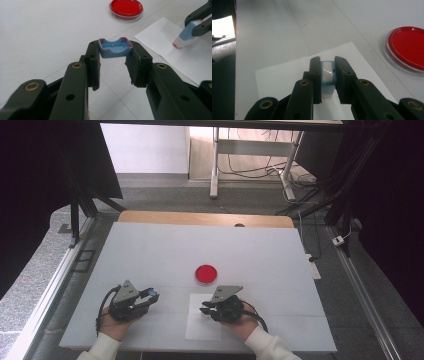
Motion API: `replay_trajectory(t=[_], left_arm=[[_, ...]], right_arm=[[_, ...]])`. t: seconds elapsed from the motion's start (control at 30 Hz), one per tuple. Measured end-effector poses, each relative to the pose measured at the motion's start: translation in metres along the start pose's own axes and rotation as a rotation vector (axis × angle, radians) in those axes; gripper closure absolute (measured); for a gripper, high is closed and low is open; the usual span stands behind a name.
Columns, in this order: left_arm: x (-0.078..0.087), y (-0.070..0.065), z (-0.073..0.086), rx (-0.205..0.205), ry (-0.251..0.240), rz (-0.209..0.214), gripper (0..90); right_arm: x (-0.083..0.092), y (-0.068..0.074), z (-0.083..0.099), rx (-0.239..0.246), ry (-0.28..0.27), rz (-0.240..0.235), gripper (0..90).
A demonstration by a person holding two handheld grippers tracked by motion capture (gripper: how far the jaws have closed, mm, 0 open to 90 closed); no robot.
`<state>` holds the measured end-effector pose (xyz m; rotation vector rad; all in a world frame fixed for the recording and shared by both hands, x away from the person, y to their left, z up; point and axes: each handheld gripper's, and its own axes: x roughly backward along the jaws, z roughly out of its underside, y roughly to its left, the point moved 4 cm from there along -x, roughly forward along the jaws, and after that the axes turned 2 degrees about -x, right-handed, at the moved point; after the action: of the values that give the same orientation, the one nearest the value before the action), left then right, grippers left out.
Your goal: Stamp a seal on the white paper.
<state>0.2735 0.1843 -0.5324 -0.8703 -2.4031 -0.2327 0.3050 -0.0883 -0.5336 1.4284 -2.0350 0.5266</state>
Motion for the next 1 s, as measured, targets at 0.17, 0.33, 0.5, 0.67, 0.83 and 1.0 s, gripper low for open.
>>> replay_trajectory(t=[0.17, 0.33, 0.5, 0.67, 0.83, 1.0], left_arm=[[0.0, 0.0, 0.0, 0.002, -0.001, -0.002, 64.0], [0.0, 0.001, 0.0, 0.004, -0.002, -0.004, 63.9], [-0.001, 0.001, 0.001, 0.002, 0.0, -0.004, 63.9], [-0.001, 0.0, 0.0, -0.002, 0.002, -0.002, 63.9], [-0.001, -0.001, 0.0, -0.006, -0.001, 0.0, 63.9], [-0.001, -0.002, -0.001, -0.01, 0.0, 0.0, 63.9]], right_arm=[[0.0, 0.0, 0.0, 0.005, -0.004, 0.001, 76.5], [0.001, 0.0, 0.0, 0.004, -0.008, -0.005, 76.3], [0.013, -0.004, -0.006, -0.035, -0.082, -0.014, 76.1], [0.024, -0.01, -0.01, -0.078, -0.133, -0.015, 76.1], [0.023, -0.007, -0.011, -0.069, -0.136, -0.025, 76.1], [0.023, -0.006, -0.011, -0.075, -0.141, -0.03, 76.0]])
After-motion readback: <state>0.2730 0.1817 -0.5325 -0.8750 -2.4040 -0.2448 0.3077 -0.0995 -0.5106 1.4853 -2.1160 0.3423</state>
